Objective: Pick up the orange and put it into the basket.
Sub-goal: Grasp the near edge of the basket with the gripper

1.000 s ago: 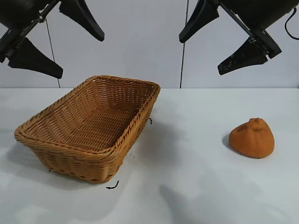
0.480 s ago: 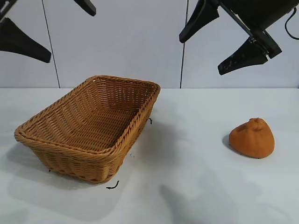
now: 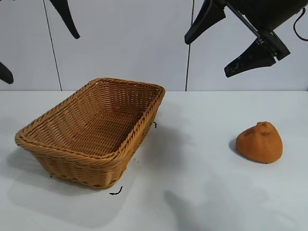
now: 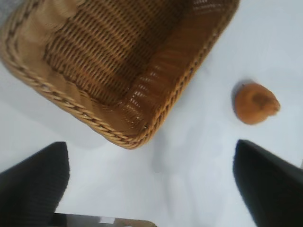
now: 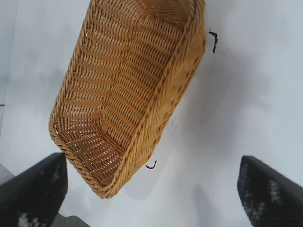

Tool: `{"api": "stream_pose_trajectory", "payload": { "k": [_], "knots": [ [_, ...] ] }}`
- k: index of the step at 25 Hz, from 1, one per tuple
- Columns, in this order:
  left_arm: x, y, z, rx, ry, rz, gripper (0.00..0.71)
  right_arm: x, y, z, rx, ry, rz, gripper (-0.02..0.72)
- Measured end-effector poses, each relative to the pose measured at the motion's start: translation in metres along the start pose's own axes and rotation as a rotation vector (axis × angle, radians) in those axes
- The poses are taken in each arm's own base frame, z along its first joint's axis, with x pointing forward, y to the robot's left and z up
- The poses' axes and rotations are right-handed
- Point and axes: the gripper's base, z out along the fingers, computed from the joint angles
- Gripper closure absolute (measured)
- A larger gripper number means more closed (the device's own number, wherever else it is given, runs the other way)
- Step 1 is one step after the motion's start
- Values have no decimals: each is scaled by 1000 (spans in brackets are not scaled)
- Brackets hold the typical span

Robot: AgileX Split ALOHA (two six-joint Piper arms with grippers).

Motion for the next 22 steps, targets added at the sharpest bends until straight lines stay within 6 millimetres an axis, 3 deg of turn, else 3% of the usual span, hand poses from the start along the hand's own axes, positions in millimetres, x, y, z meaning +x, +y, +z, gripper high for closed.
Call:
{"api": "stream_pose_trajectory", "payload": {
  "k": [7, 16, 22],
  "knots": [
    [-1, 1, 47, -132, 13, -100, 37, 0, 0, 0, 0, 0, 0, 8],
    [-4, 6, 85, -228, 7, -162, 37, 0, 0, 0, 0, 0, 0, 8],
    [-27, 15, 108, -253, 12, -213, 37, 0, 0, 0, 0, 0, 0, 8]
  ]
}}
